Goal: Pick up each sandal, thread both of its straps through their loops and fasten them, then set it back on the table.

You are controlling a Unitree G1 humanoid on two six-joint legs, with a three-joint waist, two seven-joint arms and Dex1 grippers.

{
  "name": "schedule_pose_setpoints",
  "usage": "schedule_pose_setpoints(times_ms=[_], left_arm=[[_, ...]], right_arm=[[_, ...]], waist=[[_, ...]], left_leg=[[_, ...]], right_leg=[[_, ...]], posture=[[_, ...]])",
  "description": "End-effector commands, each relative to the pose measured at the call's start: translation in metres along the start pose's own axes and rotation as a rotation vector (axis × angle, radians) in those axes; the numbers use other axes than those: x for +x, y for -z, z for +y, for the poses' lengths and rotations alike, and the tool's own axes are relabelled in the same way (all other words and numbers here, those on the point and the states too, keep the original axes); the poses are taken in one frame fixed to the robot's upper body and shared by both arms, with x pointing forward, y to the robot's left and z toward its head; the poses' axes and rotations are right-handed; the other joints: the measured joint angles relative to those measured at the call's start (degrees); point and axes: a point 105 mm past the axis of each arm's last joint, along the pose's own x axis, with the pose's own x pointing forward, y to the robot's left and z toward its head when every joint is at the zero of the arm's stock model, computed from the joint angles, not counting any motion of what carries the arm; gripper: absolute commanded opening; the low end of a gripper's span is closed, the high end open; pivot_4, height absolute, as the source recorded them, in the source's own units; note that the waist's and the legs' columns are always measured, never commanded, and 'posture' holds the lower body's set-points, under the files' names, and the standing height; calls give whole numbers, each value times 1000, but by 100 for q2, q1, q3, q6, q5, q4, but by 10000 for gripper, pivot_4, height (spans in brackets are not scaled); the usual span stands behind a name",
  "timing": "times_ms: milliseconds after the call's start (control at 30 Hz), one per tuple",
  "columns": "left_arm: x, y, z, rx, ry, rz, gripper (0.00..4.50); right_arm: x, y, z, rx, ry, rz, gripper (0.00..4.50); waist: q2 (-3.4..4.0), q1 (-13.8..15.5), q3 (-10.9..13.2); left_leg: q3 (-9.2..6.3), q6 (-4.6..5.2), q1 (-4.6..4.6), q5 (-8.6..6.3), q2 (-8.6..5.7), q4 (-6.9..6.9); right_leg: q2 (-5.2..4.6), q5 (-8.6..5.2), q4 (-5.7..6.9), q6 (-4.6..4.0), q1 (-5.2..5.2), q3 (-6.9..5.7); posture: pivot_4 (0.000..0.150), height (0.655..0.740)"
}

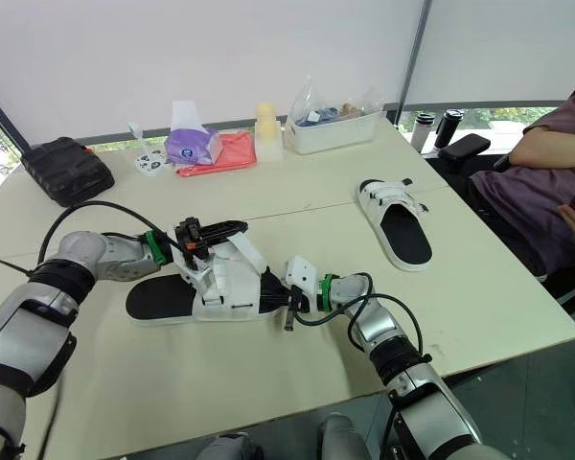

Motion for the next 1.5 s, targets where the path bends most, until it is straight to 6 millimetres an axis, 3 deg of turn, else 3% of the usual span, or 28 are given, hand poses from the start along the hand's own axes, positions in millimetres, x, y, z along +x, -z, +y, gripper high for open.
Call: schedule_pose_setpoints(times_ms=[33, 133, 333, 433, 533, 767, 867, 1067, 1200, 1333, 1500], left_arm=[[-2, 11, 23, 53, -63, 11, 19612], [-7, 15, 25, 43, -71, 27, 34384], [-24, 34, 37, -65, -119, 158, 34384], [-30, 31, 32, -165, -79, 162, 34384], [-35, 29, 32, -155, -56, 155, 34384], [-21, -11, 51, -74, -91, -71, 34384], [-24, -36, 41, -107, -62, -166, 34384], [-47, -59, 23, -160, 19, -192, 34384], [-66, -39, 7, -183, 104, -52, 34384], [-72, -1, 10, -329, 45, 180, 34384], [-70, 14, 6, -806, 92, 341, 34384]], right_arm=[[-8, 66, 33, 149, -79, 237, 0], [-7, 66, 33, 149, -81, 237, 0], [-6, 67, 34, 149, -86, 240, 0], [-5, 68, 33, 146, -89, 240, 0], [-4, 68, 33, 143, -93, 240, 0], [-2, 68, 32, 133, -100, 242, 0], [-2, 68, 30, 130, -97, 242, 0], [0, 68, 30, 131, -91, 238, 0], [1, 70, 31, 136, -92, 236, 0], [1, 70, 31, 139, -92, 240, 0], [1, 70, 27, 135, -85, 244, 0]], waist=[[0, 1, -1], [4, -2, -3], [3, -5, -3], [3, -4, -3], [3, -18, -4], [-2, -11, -7], [29, -33, -23], [33, -26, -25], [29, -16, -30], [36, -27, -34], [36, -74, -33]], left_leg=[[1, 0, 1, 0, 0, 0], [2, 1, 5, -1, -1, 0], [2, 1, 4, -1, -1, 1], [2, 1, 4, -1, -1, 4], [2, 2, 5, -1, 1, 4], [0, 2, 7, -1, 4, 5], [2, 2, 11, -1, 5, 4], [2, 2, 15, 0, 9, 2], [-1, 3, 17, 0, 8, 4], [-1, 4, 28, -1, 6, 3], [-1, 5, 25, -1, 11, 6]], right_leg=[[-1, 0, 0, 1, 2, 0], [-3, -3, 1, 5, 4, -1], [-3, -3, 4, 5, 4, -2], [-3, -1, 6, 2, 4, -4], [-5, 1, 7, -1, 4, -4], [-4, 9, 9, -15, 9, -4], [-5, 6, 11, -10, 10, 0], [2, 12, 17, -20, 6, 3], [2, 8, 18, -16, 14, 1], [6, -3, 21, 1, 23, -1], [3, -2, 23, -1, 23, -2]], posture=[[1500, 7400], [1500, 7400], [1500, 7400], [1500, 7400], [1500, 7400], [1500, 7400], [1500, 7400], [1500, 7400], [1500, 7400], [1500, 7400], [1500, 7400]])
